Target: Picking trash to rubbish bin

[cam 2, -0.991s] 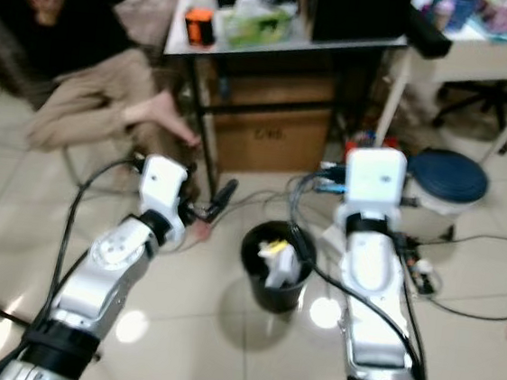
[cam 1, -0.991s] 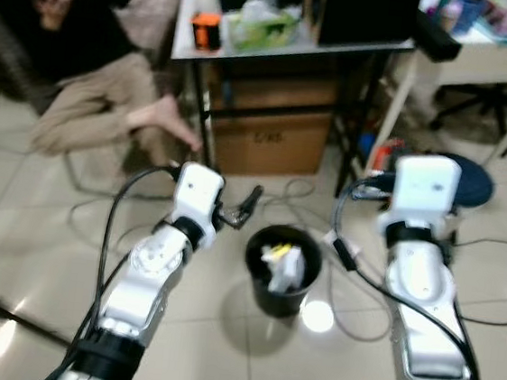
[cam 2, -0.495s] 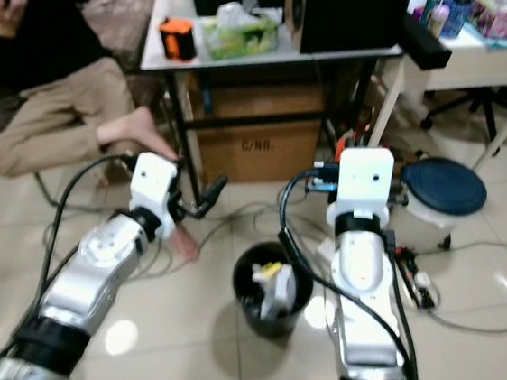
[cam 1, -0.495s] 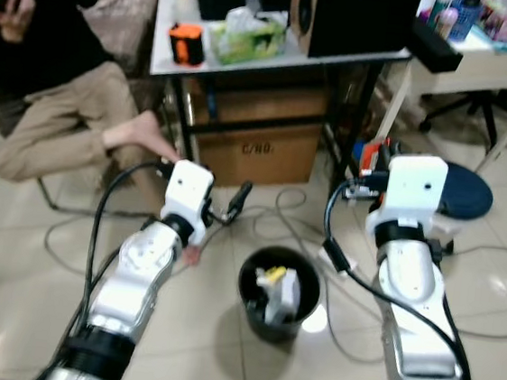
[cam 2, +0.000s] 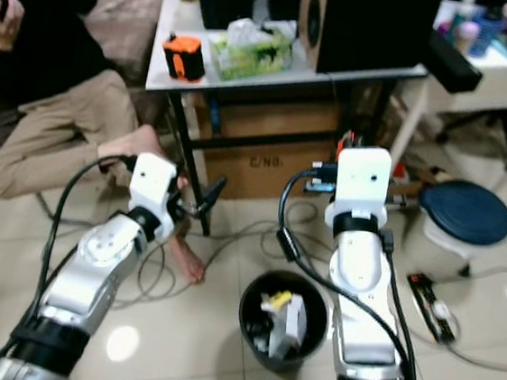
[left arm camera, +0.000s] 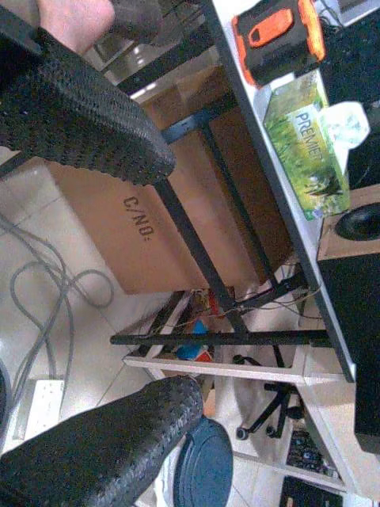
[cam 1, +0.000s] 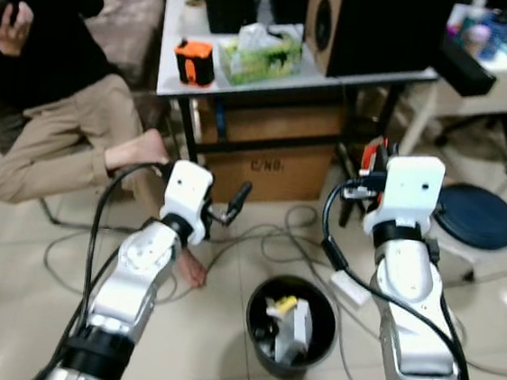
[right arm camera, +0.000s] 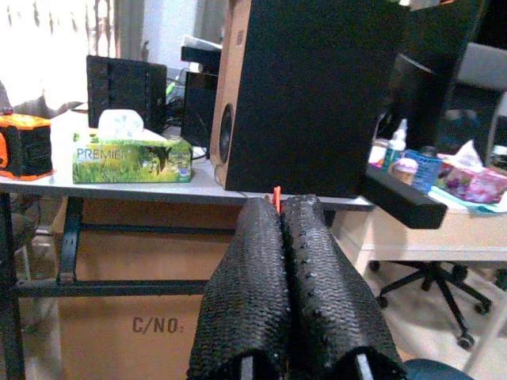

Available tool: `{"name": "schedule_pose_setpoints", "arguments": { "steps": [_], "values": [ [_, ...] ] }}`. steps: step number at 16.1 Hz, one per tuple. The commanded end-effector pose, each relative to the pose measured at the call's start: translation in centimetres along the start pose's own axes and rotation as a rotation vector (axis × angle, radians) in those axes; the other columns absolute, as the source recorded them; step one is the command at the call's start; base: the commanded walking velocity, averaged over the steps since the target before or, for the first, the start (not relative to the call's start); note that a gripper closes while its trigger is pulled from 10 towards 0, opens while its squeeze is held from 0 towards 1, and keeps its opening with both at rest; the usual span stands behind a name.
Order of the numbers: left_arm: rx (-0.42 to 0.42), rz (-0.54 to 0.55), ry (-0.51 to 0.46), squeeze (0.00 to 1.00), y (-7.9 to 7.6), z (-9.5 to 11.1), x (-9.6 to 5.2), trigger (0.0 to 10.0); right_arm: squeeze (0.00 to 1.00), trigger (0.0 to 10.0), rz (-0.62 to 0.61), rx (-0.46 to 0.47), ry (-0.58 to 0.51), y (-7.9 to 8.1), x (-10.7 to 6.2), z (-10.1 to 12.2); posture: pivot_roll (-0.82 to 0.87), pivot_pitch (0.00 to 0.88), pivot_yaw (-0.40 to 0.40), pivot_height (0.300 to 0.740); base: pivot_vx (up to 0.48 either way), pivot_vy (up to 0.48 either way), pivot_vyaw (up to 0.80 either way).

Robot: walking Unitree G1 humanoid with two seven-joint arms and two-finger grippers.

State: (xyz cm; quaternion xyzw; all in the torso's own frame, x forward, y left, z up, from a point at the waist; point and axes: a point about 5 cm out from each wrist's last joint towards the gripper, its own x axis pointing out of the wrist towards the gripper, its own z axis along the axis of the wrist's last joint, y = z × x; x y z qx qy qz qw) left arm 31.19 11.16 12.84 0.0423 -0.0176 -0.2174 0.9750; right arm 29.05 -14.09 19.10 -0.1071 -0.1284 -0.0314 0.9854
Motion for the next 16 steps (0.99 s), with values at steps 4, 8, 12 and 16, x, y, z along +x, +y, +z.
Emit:
{"name": "schedule_pose_setpoints", "arguments": {
  "steps": [4, 8, 12, 16],
  "values": [
    [0.008, -0.021, 0.014, 0.00, -0.2, -0.2, -0.2, 10.0, 0.00, 10.0, -0.016, 0.003, 0.005, -0.2, -0.1, -0.2, -0.06, 0.126, 0.073, 0.740, 0.000, 0.000, 0.00],
    [0.016, -0.030, 0.020, 0.00, -0.2, -0.2, -0.1, 10.0, 0.00, 10.0, -0.043, 0.012, 0.040, -0.4, -0.4, -0.9, -0.06, 0.127, 0.083, 0.740, 0.000, 0.000, -0.49],
    [0.020, -0.031, 0.023, 0.00, -0.1, -0.2, -0.1, 10.0, 0.00, 10.0, -0.042, 0.018, 0.050, -0.3, -0.5, -1.2, -0.06, 0.130, 0.087, 0.740, 0.000, 0.000, -0.75],
    [0.013, -0.037, 0.015, 0.00, -0.3, -0.1, -0.1, 10.0, 0.00, 10.0, -0.038, 0.019, 0.052, -0.2, -0.5, -1.2, -0.06, 0.133, 0.088, 0.740, 0.000, 0.000, -0.70]
  ]
}}
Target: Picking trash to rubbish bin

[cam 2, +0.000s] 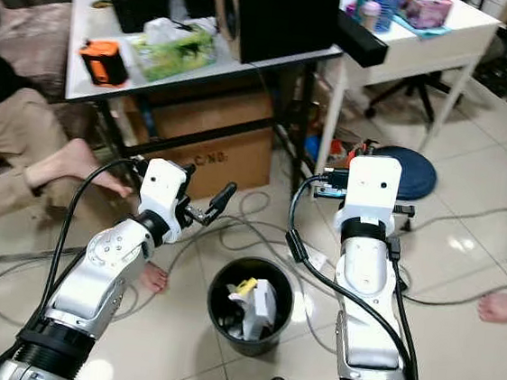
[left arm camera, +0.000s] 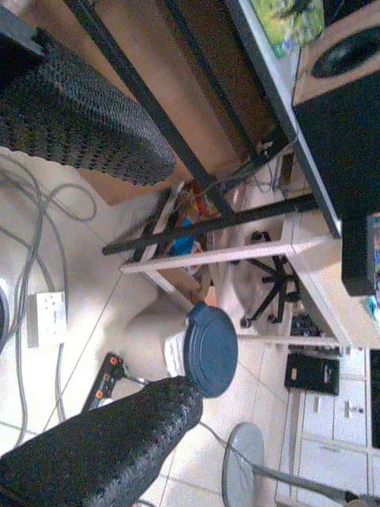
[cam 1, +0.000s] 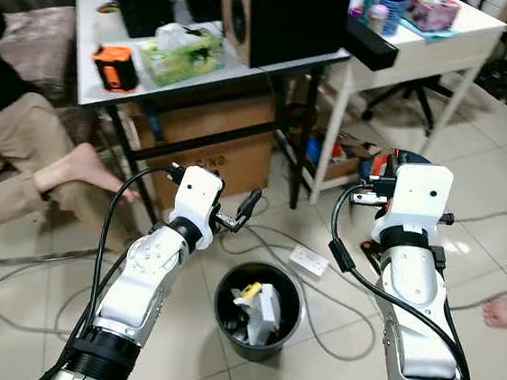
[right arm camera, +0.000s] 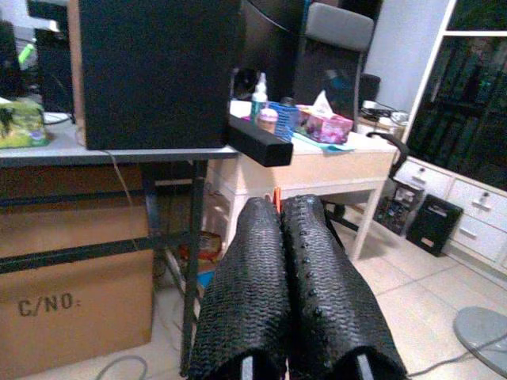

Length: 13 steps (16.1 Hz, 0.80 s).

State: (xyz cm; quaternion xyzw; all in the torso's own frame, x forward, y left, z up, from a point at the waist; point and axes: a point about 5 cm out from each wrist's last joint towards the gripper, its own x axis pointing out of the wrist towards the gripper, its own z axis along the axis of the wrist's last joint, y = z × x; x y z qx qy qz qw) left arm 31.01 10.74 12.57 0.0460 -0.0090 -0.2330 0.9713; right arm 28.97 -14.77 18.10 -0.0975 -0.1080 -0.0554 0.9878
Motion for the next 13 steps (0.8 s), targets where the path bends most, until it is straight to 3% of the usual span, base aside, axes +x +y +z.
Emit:
{"name": "schedule_pose_setpoints", "arguments": {
  "steps": [1, 9, 13],
  "values": [
    [0.004, -0.012, -0.004, 0.00, 0.0, 0.2, -0.1, 10.0, 0.00, 10.0, 0.008, 0.008, 0.005, 0.3, -0.2, -0.2, -0.05, 0.133, 0.089, 0.740, 0.000, 0.000, 0.00],
    [0.013, -0.061, 0.050, 0.00, -0.4, -1.3, -0.4, 10.0, 0.00, 10.0, -0.019, 0.046, 0.045, 0.5, -0.7, -1.0, -0.04, 0.185, 0.118, 0.740, 0.000, 0.000, 0.00],
    [0.032, -0.077, 0.128, 0.00, -0.6, -3.4, -0.9, 10.0, 0.00, 10.0, -0.047, 0.085, 0.078, 1.0, -1.3, -1.8, -0.01, 0.258, 0.174, 0.740, 0.000, 0.000, -0.63]
  ]
}}
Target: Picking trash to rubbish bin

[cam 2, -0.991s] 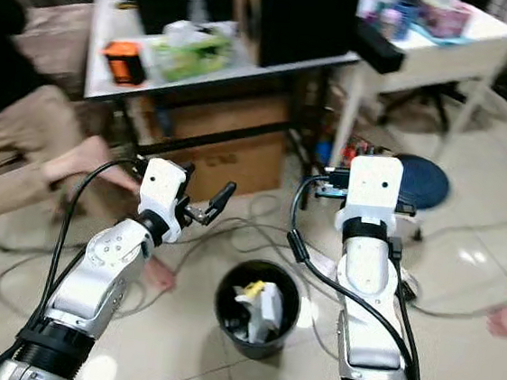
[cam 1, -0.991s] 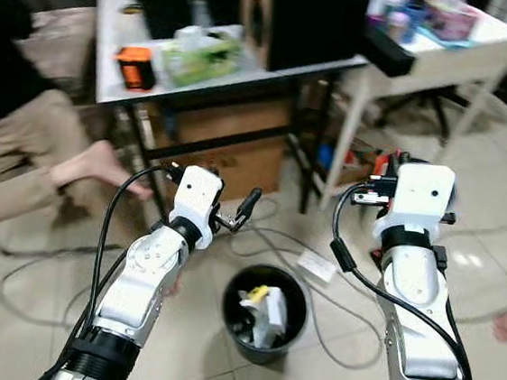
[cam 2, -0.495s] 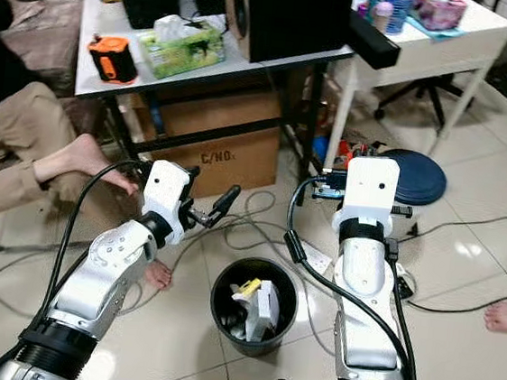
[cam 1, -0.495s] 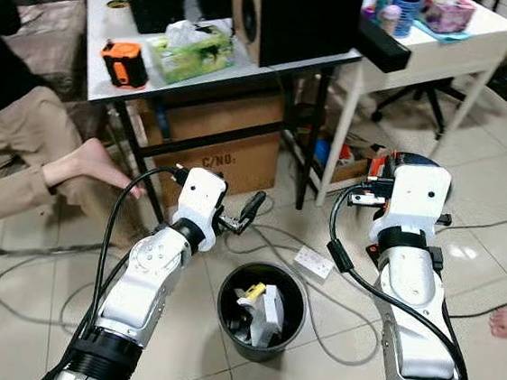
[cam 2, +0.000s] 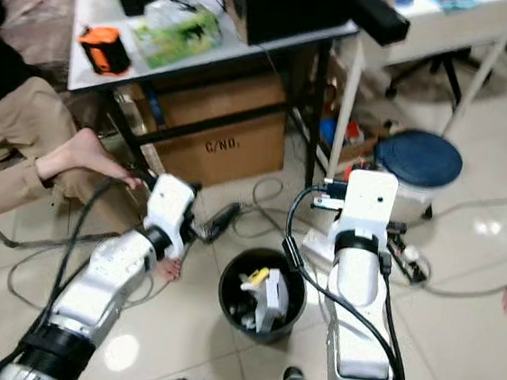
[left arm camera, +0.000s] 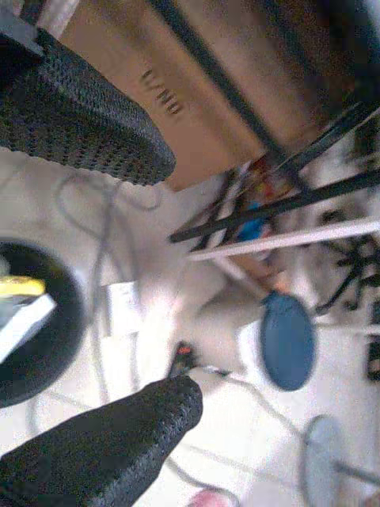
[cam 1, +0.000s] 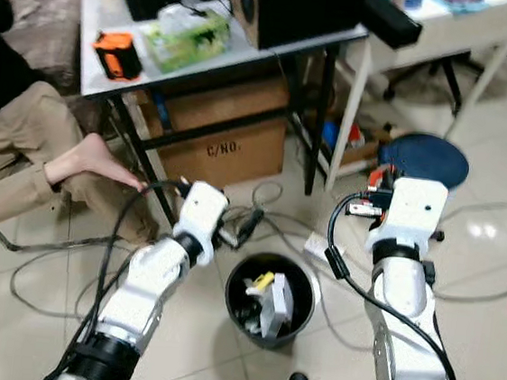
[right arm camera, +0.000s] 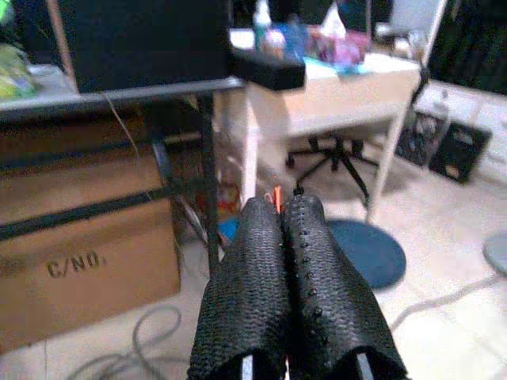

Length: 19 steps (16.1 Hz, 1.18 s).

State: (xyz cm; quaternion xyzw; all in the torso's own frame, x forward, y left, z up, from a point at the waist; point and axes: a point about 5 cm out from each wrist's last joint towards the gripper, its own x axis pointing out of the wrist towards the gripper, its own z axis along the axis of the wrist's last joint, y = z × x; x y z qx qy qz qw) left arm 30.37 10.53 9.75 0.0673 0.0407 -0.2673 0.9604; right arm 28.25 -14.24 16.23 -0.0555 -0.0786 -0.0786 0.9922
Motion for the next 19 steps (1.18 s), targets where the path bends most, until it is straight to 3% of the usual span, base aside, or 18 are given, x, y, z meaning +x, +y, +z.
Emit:
{"name": "schedule_pose_setpoints", "arguments": {
  "steps": [1, 4, 8, 10, 11, 14, 19],
  "values": [
    [0.020, -0.022, 0.045, 0.00, -0.1, -1.1, -0.5, 10.0, 0.00, 10.0, -0.007, 0.014, 0.018, 0.3, -0.3, -0.5, -0.01, 0.295, 0.205, 0.740, 0.000, 0.000, -0.65],
    [0.061, -0.096, 0.077, 0.00, -0.5, -1.6, -0.9, 10.0, 0.00, 10.0, -0.030, 0.027, 0.037, 0.3, -1.0, -1.0, 0.00, 0.333, 0.239, 0.740, 0.000, 0.000, -0.37],
    [0.073, -0.093, 0.082, 0.00, 0.0, -1.8, -1.2, 10.0, 0.00, 10.0, -0.048, 0.041, 0.050, 0.2, -1.5, -1.3, 0.00, 0.354, 0.256, 0.740, 0.000, 0.000, 0.00],
    [0.091, -0.060, 0.083, 0.00, 0.6, -1.8, -1.7, 10.0, 0.00, 10.0, -0.071, 0.075, 0.105, -0.1, -1.6, -2.6, 0.01, 0.360, 0.257, 0.740, 0.000, 0.000, 0.00],
    [0.100, -0.030, 0.080, 0.00, 1.3, -1.6, -2.2, 10.0, 0.00, 10.0, -0.090, 0.112, 0.190, -0.6, -1.8, -4.9, 0.03, 0.369, 0.259, 0.740, 0.000, 0.000, 0.00],
    [0.114, 0.006, 0.074, 0.00, 2.3, -1.1, -2.9, 10.0, 0.00, 10.0, -0.082, 0.147, 0.294, -1.0, -1.7, -7.6, 0.07, 0.392, 0.268, 0.740, 0.000, 0.000, 0.00],
    [0.148, 0.068, 0.082, 0.00, 3.8, -0.7, -4.5, 10.0, 0.00, 10.0, -0.051, 0.141, 0.359, -0.5, -0.9, -9.8, 0.13, 0.409, 0.287, 0.740, 0.000, 0.000, 0.00]
  ]
}}
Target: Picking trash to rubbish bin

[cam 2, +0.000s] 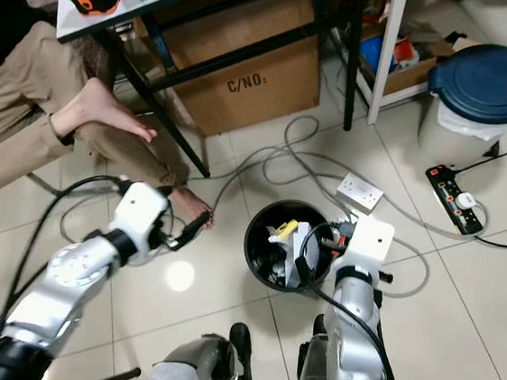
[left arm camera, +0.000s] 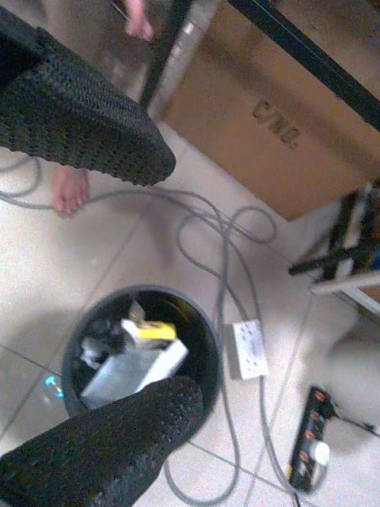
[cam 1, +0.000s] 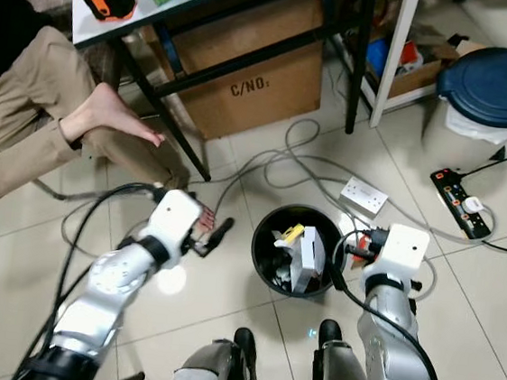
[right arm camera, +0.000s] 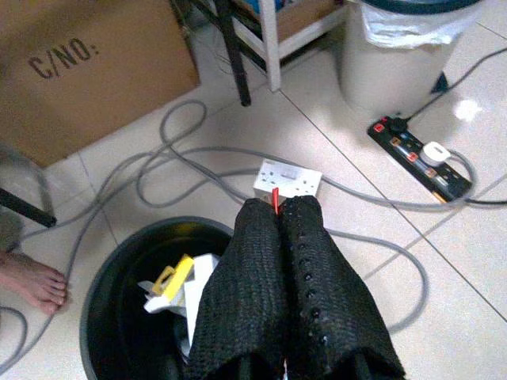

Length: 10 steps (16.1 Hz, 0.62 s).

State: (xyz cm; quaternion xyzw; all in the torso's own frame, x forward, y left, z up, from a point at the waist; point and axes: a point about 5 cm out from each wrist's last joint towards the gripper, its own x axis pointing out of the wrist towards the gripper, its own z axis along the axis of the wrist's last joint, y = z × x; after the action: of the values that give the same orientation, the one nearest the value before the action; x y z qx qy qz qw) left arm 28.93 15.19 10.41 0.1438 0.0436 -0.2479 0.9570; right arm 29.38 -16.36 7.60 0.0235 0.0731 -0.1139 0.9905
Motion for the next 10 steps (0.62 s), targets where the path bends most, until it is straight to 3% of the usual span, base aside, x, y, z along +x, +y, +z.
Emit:
{"name": "schedule_pose_setpoints", "arguments": {
  "steps": [1, 6, 10],
  "values": [
    [0.004, 0.027, 0.037, 0.00, 0.6, -0.7, -1.0, 10.0, 0.00, 10.0, 0.018, 0.005, 0.048, 0.4, -0.3, -1.4, 0.13, 0.410, 0.289, 0.740, 0.000, 0.000, 0.00],
    [0.030, 0.057, 0.069, 0.00, 1.8, -1.1, -1.7, 10.0, 0.00, 10.0, 0.053, -0.010, 0.101, 0.2, 0.9, -2.8, 0.14, 0.413, 0.286, 0.740, 0.000, 0.000, 0.00],
    [0.074, 0.017, 0.135, 0.00, 4.4, -2.5, -2.6, 10.0, 0.00, 10.0, 0.202, -0.136, 0.093, 0.2, 2.8, -1.9, 0.13, 0.411, 0.256, 0.740, 0.000, 0.000, 0.00]
  ]
}}
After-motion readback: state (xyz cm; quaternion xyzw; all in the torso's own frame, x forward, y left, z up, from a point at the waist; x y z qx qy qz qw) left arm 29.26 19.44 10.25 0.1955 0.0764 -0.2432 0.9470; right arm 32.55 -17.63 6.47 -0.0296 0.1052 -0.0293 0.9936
